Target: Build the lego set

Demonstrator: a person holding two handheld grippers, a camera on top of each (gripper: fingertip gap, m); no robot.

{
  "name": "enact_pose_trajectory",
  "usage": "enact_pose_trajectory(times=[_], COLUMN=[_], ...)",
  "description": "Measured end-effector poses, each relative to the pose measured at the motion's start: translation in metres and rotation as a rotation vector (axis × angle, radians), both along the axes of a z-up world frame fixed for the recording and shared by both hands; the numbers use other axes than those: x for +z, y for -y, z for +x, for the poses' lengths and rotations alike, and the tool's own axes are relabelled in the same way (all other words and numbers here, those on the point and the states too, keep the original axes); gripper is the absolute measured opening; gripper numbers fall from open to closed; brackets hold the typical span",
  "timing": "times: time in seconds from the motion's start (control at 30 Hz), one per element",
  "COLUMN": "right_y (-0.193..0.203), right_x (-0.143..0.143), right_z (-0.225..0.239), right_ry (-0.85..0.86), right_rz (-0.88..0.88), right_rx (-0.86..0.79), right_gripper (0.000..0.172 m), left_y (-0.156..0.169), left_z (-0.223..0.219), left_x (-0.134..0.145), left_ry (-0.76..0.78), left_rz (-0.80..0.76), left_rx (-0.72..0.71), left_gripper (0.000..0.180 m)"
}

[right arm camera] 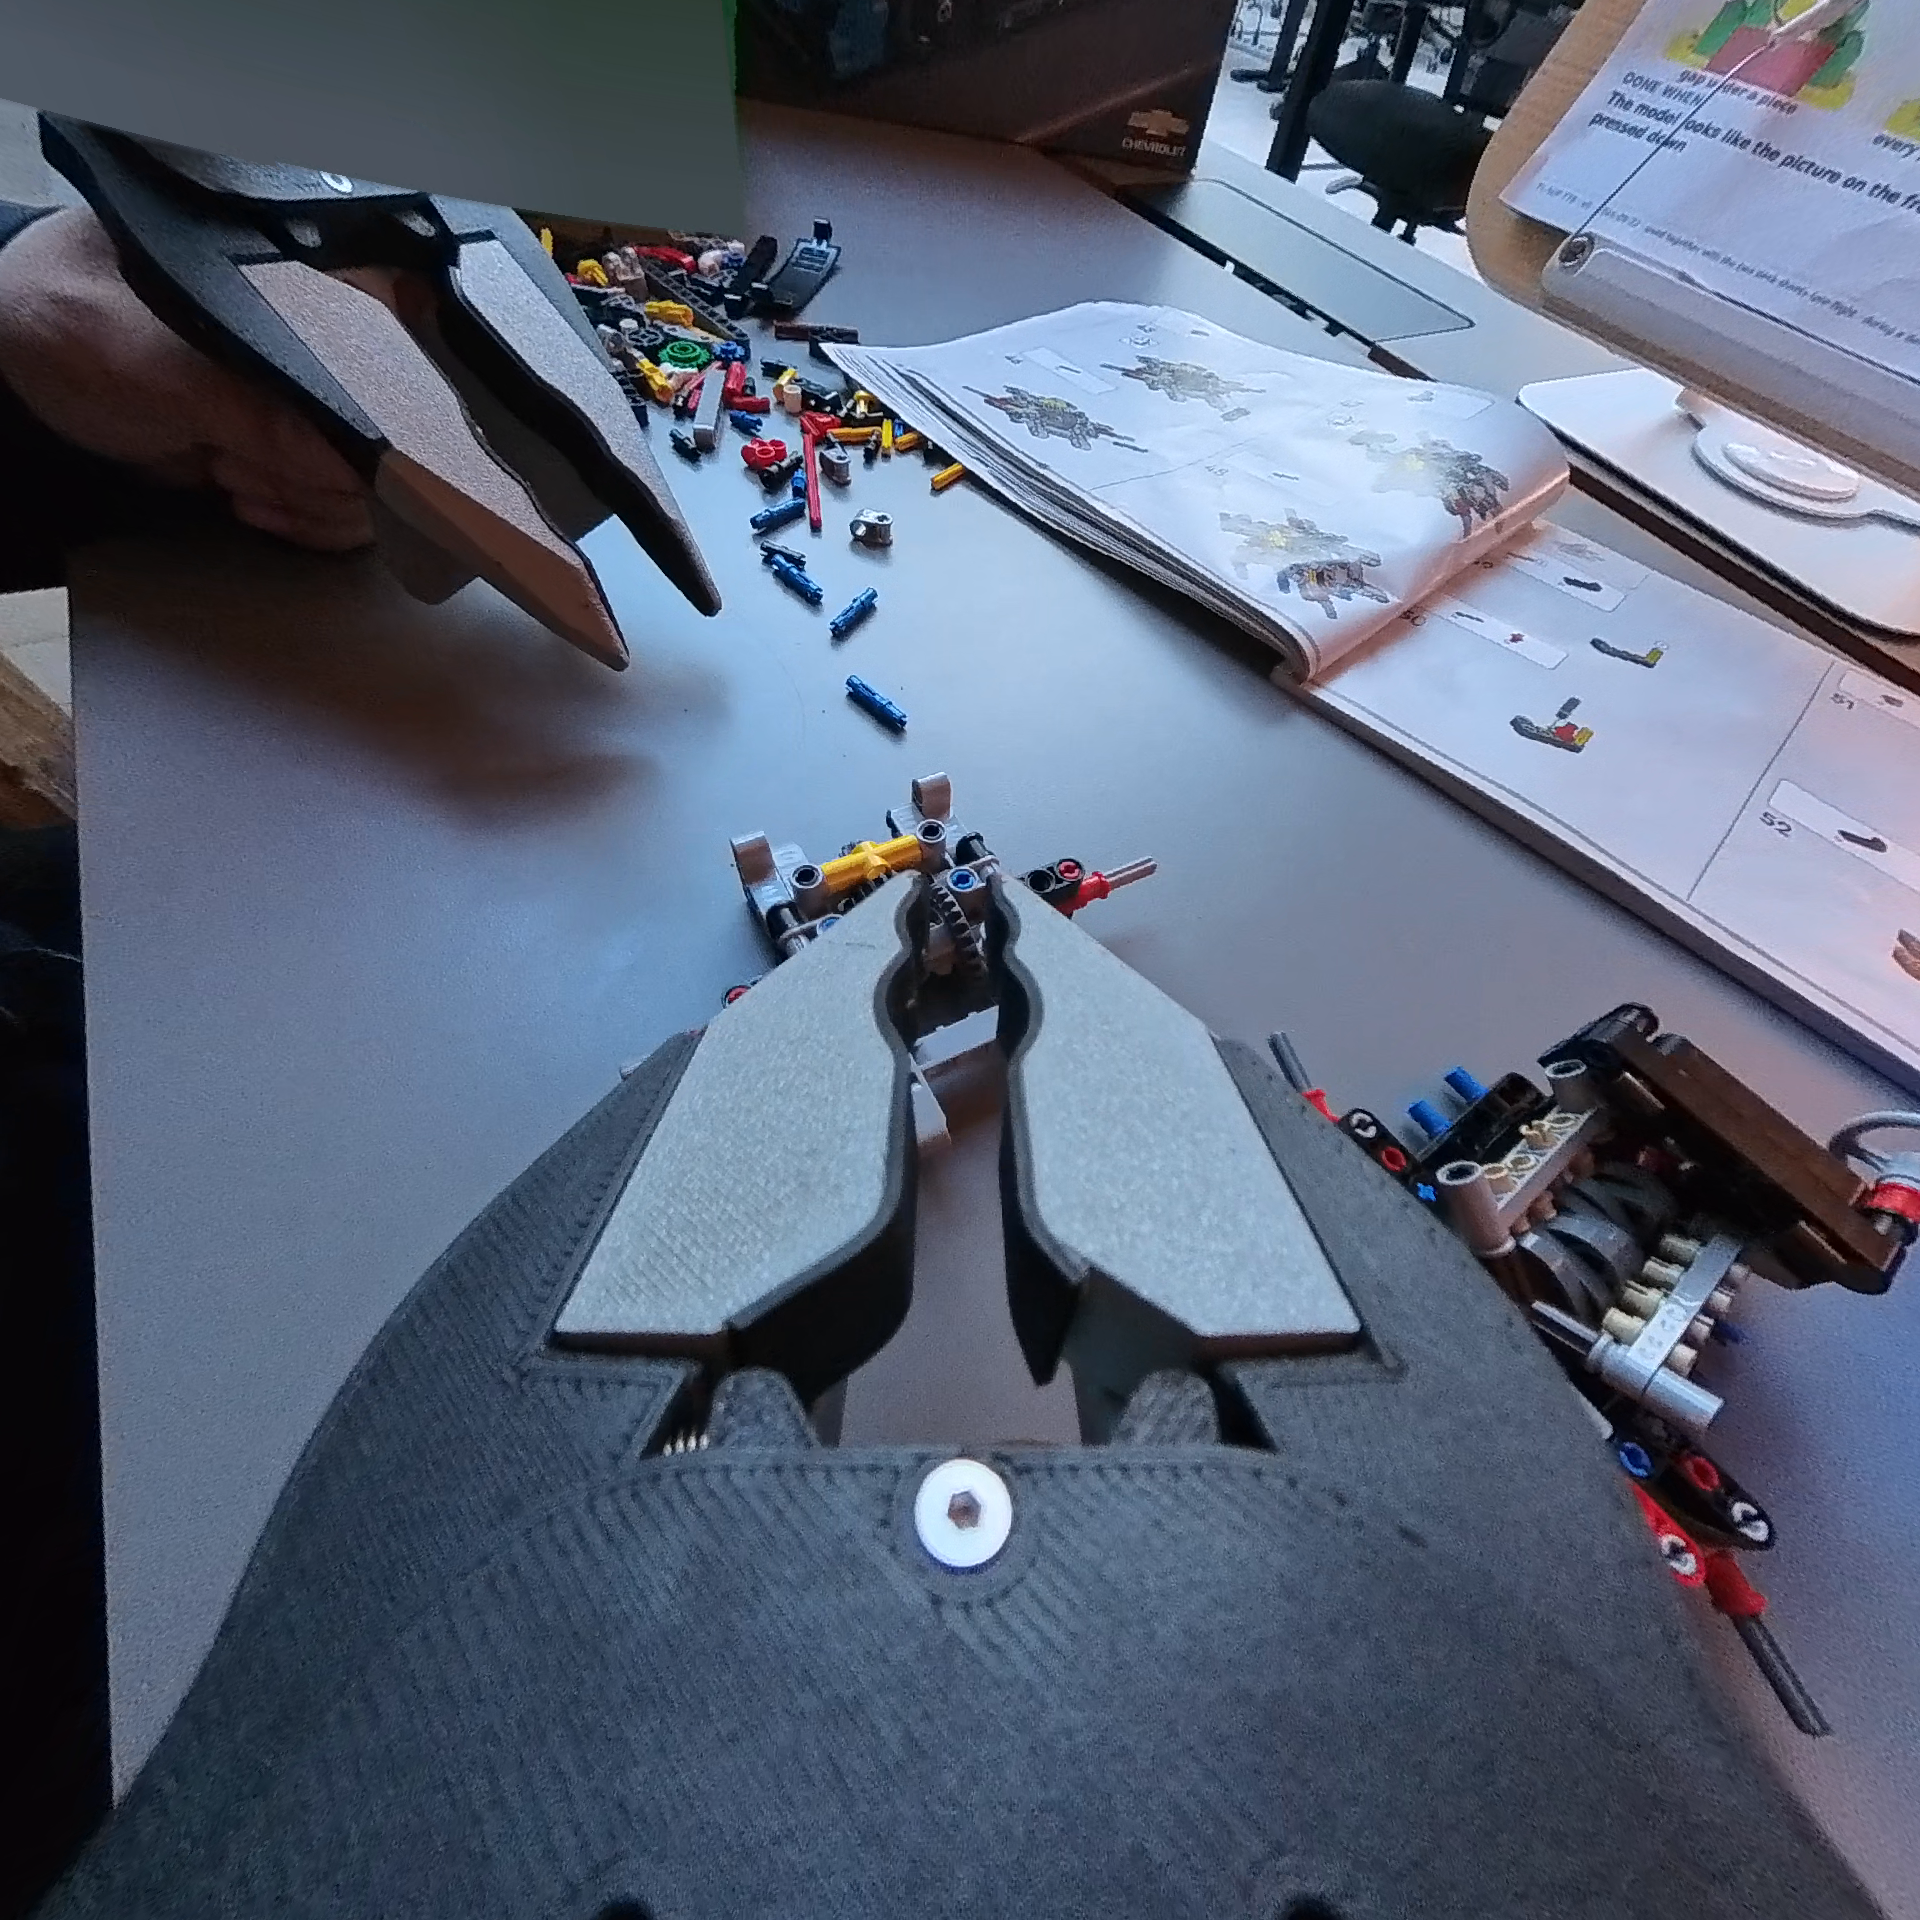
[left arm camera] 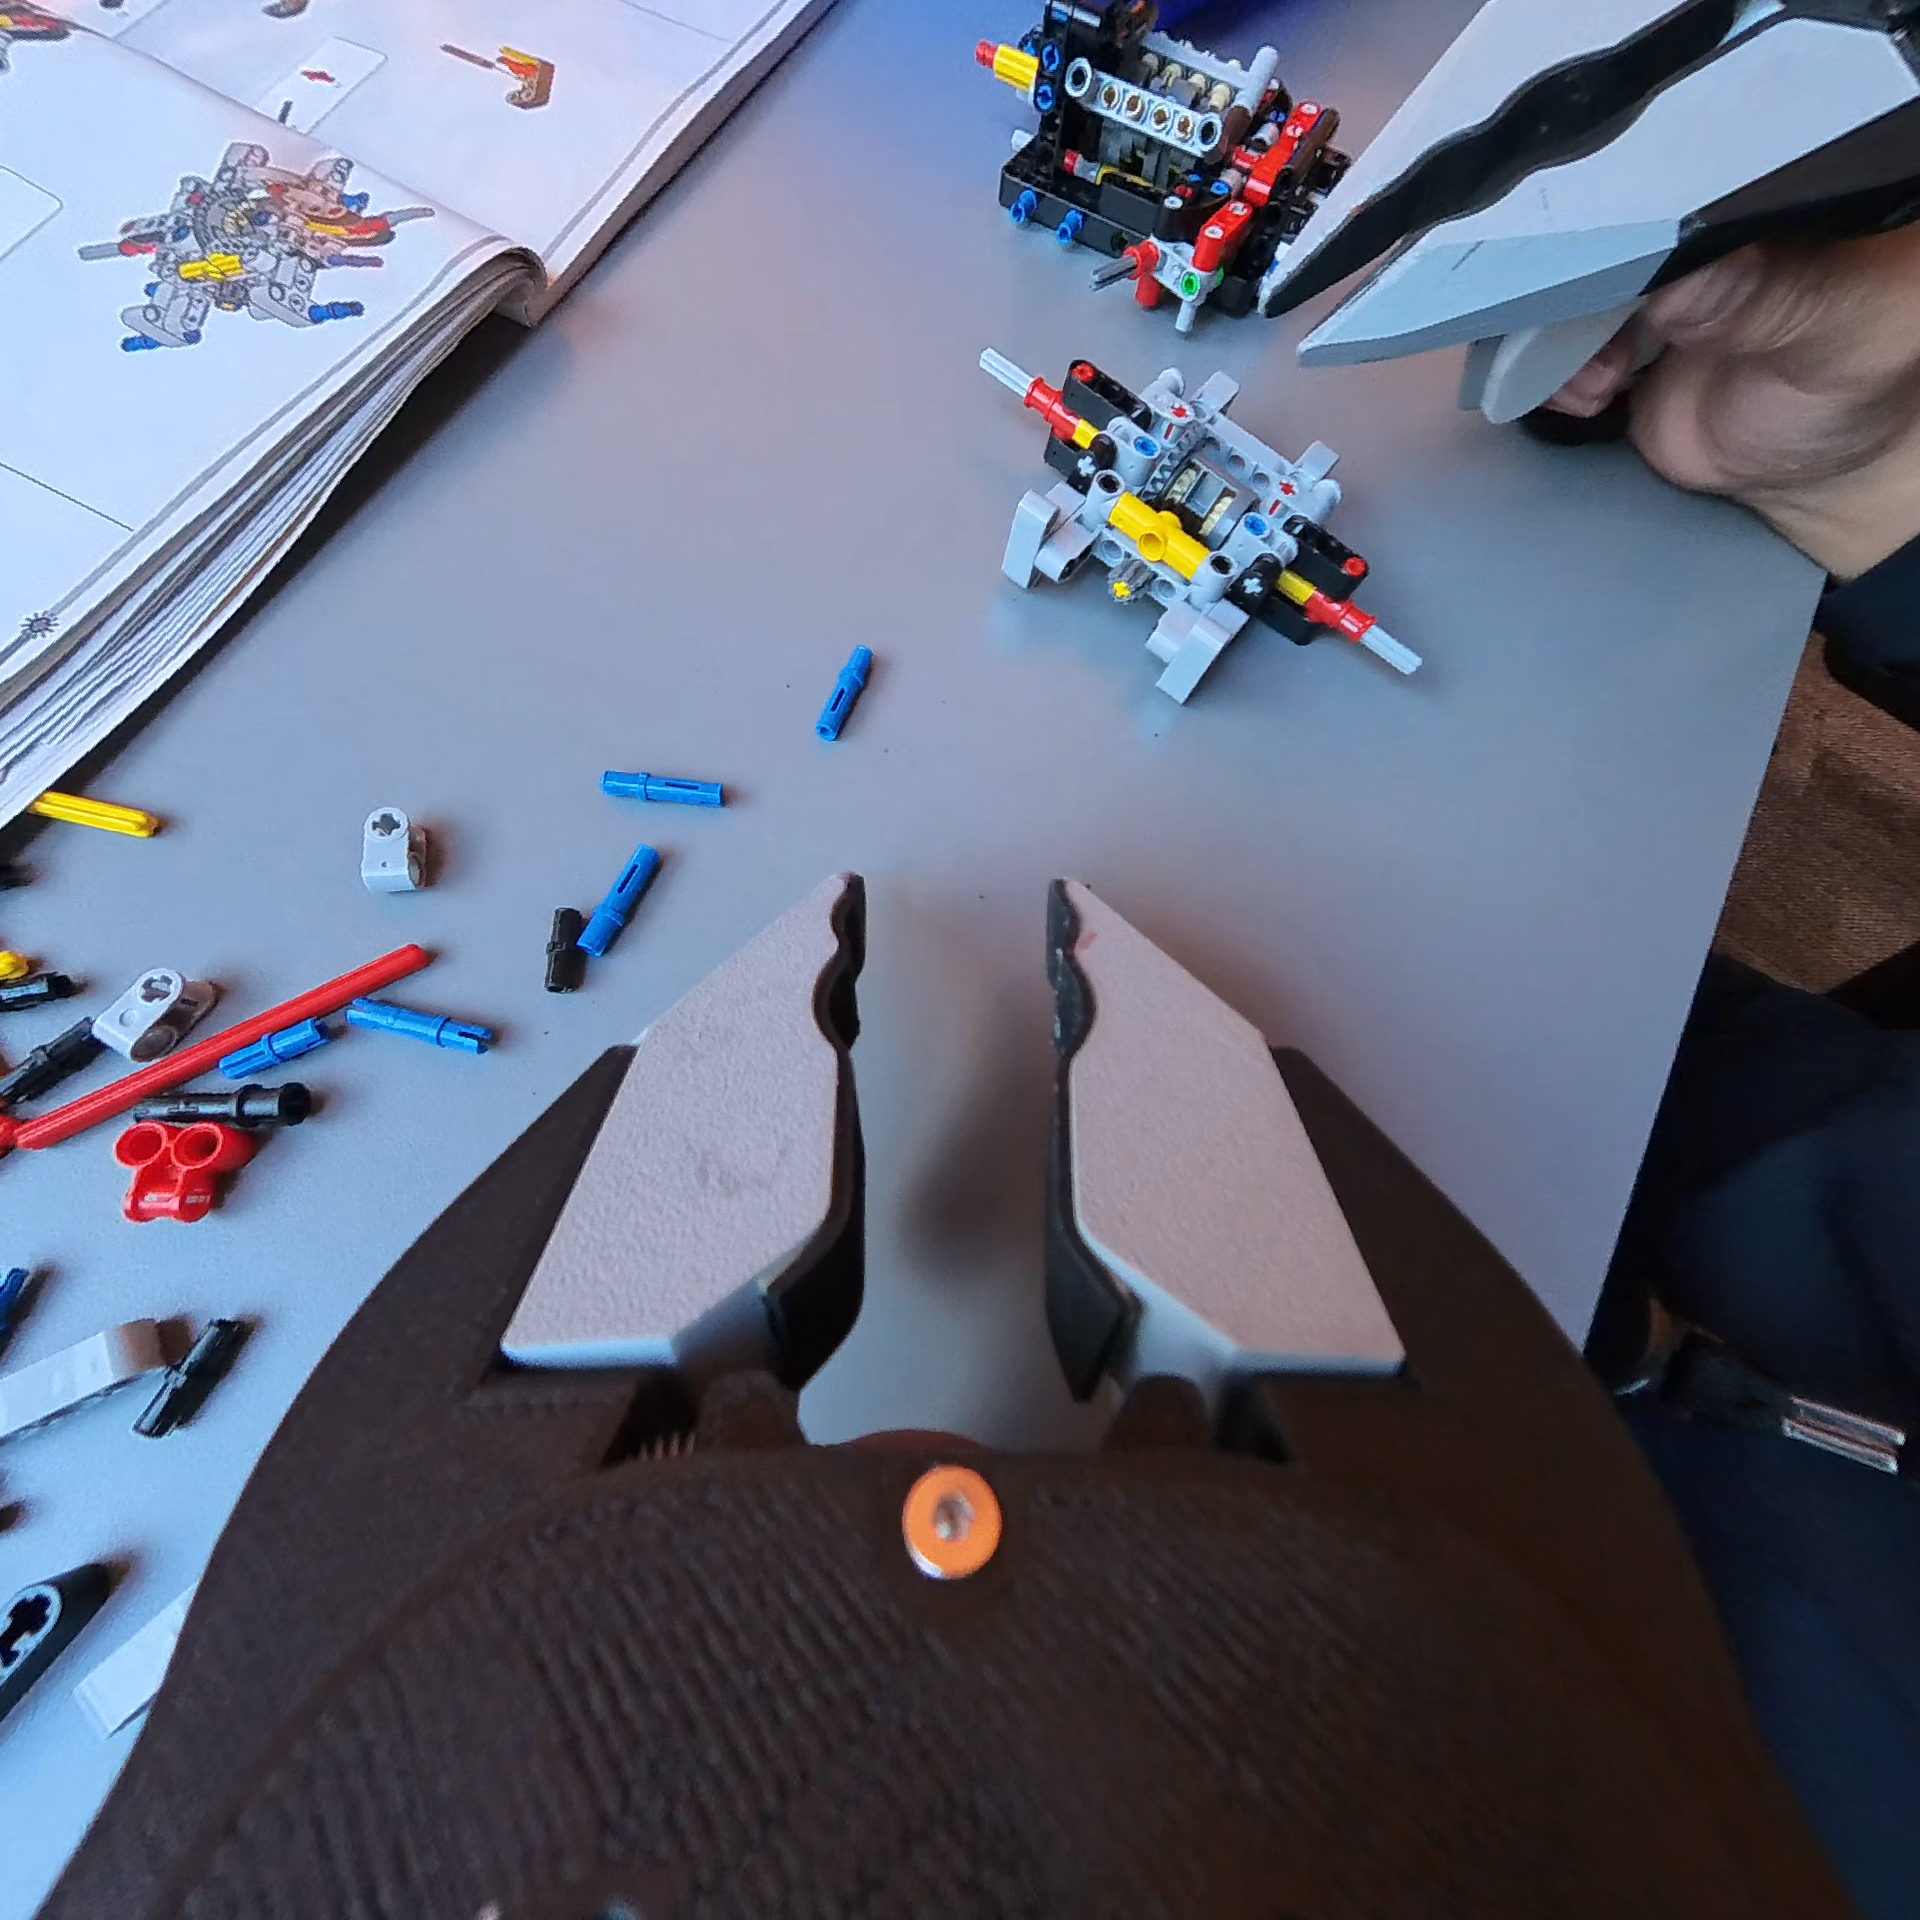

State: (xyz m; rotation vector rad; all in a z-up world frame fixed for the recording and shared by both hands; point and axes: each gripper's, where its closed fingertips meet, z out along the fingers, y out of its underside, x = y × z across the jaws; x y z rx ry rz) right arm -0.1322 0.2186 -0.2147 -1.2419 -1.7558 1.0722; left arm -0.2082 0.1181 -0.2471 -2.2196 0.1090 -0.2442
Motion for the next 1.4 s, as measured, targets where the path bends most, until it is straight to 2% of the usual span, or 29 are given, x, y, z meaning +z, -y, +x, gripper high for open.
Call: enact_pose_trajectory(times=[1.4], right_y=[0.0017], right_x=[0.0001], right_z=[-0.0003], right_ry=[0.0], right_rz=[-0.014], right_rx=[0.01], right_gripper=[0.007], left_y=[0.0], left_z=[-0.0002], left_x=[-0.0002], left_ry=[0.004], left_rz=[-0.001], left_rx=[0.001], left_gripper=[0.033])
